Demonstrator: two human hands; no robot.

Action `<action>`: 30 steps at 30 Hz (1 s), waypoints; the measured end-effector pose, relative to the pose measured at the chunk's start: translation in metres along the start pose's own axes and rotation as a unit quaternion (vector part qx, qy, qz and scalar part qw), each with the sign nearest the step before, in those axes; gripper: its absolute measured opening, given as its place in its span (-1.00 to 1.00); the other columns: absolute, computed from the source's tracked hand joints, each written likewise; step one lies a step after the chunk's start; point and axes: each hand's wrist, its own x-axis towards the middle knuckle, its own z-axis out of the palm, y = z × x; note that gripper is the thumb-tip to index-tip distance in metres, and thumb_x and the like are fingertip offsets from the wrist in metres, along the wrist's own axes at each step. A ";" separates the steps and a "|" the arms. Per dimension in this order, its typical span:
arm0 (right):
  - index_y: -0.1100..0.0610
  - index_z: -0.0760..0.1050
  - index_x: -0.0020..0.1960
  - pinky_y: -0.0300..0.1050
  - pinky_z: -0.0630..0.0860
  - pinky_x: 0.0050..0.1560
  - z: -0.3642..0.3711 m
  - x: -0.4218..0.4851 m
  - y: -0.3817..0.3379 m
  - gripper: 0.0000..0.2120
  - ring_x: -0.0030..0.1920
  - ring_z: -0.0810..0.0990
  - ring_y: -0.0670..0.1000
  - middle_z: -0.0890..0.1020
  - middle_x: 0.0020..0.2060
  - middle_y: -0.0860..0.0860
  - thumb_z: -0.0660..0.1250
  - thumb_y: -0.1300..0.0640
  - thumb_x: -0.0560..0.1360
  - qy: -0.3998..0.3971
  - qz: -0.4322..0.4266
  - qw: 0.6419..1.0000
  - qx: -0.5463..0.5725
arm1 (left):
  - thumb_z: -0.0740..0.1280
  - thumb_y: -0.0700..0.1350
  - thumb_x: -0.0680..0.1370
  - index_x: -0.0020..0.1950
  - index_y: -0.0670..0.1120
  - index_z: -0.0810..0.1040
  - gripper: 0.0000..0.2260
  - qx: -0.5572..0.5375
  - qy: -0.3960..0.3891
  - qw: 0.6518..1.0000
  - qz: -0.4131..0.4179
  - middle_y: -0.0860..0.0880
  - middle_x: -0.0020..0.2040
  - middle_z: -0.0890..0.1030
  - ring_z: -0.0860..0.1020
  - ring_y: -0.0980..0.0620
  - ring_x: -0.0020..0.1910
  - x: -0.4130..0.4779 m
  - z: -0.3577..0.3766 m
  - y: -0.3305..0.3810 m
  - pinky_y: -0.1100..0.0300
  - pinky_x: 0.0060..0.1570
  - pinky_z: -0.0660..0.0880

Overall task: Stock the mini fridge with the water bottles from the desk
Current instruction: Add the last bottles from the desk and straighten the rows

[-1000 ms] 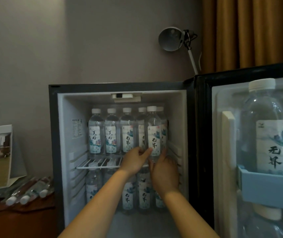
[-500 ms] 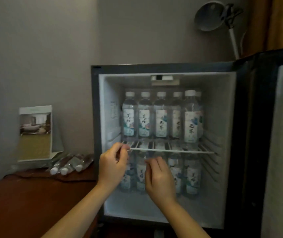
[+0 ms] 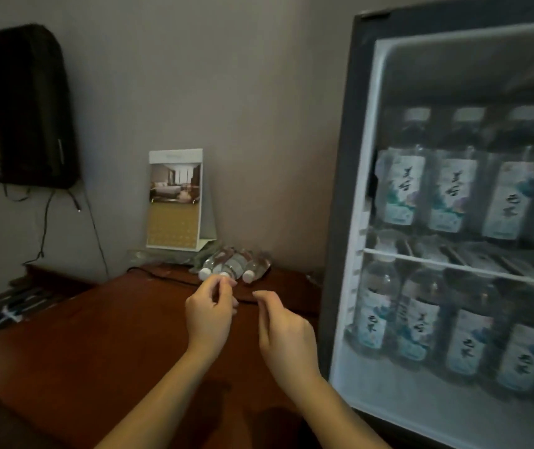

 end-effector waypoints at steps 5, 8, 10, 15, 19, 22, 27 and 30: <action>0.05 0.46 0.21 -0.07 0.51 -0.04 0.054 0.035 0.007 -0.76 0.06 0.61 0.09 0.63 0.05 0.04 0.14 0.14 0.58 -0.089 0.197 0.976 0.000 | 0.17 -0.17 0.59 -0.26 -0.01 0.51 -0.75 -0.016 0.000 0.995 -0.097 -0.01 -0.45 0.54 0.51 0.16 -0.48 0.034 0.028 -0.050 0.06 -0.29 0.55; 0.11 0.43 0.24 -0.06 0.48 0.08 0.087 0.053 0.017 -0.71 0.19 0.51 0.09 0.52 0.19 0.06 0.18 0.20 0.54 -0.146 0.271 0.951 -0.018 | 0.18 -0.17 0.58 -0.27 0.05 0.50 -0.74 -0.004 -0.012 0.991 -0.131 0.02 -0.42 0.56 0.57 0.01 -0.36 0.046 0.041 -0.080 -0.02 -0.19 0.57; 0.14 0.39 0.29 -0.03 0.45 0.14 0.109 0.059 0.025 -0.67 0.27 0.42 0.12 0.45 0.25 0.10 0.20 0.17 0.53 -0.179 0.283 0.941 -0.039 | 0.20 -0.16 0.56 -0.25 0.07 0.51 -0.77 0.041 -0.036 0.992 -0.115 0.01 -0.35 0.60 0.59 -0.07 -0.25 0.047 0.043 -0.099 0.00 -0.18 0.53; 0.12 0.28 0.35 0.03 0.32 0.25 0.163 0.084 0.051 -0.59 0.30 0.30 0.21 0.36 0.30 0.18 0.21 0.10 0.53 -0.183 0.290 0.935 -0.096 | 0.24 -0.16 0.54 -0.11 -0.06 0.61 -0.85 0.117 -0.050 0.992 -0.017 -0.04 -0.24 0.65 0.59 -0.07 -0.22 0.048 0.043 -0.122 0.07 -0.22 0.48; 0.06 0.21 0.42 0.04 0.27 0.28 0.186 0.109 0.079 -0.55 0.33 0.25 0.24 0.31 0.35 0.23 0.18 0.13 0.54 -0.217 0.298 0.925 -0.091 | 0.22 -0.13 0.55 -0.10 -0.08 0.58 -0.85 0.132 -0.013 0.991 -0.013 -0.09 -0.29 0.64 0.58 -0.14 -0.25 0.051 0.040 -0.123 -0.01 -0.21 0.49; 0.01 0.24 0.40 0.06 0.25 0.29 0.197 0.115 0.096 -0.59 0.35 0.24 0.25 0.29 0.37 0.23 0.15 0.07 0.56 -0.261 0.293 0.915 -0.091 | 0.21 -0.10 0.55 -0.12 -0.09 0.57 -0.83 0.130 0.010 0.991 -0.023 -0.10 -0.30 0.63 0.58 -0.16 -0.25 0.053 0.038 -0.123 -0.06 -0.19 0.50; -0.01 0.16 0.47 0.09 0.20 0.36 0.202 0.118 0.097 -0.43 0.39 0.19 0.28 0.25 0.41 0.23 0.24 -0.03 0.50 -0.330 0.281 0.899 -0.058 | 0.19 -0.07 0.56 -0.07 -0.08 0.57 -0.82 0.156 -0.001 0.988 -0.020 -0.09 -0.22 0.66 0.58 -0.18 -0.14 0.051 0.034 -0.119 -0.03 -0.14 0.48; -0.02 0.16 0.47 0.09 0.20 0.36 0.208 0.118 0.094 -0.38 0.40 0.18 0.28 0.24 0.43 0.19 0.26 -0.13 0.48 -0.355 0.265 0.895 -0.052 | 0.18 -0.06 0.57 -0.04 -0.08 0.57 -0.81 0.177 -0.009 0.984 -0.011 -0.09 -0.18 0.66 0.57 -0.18 -0.11 0.051 0.035 -0.118 0.07 -0.20 0.39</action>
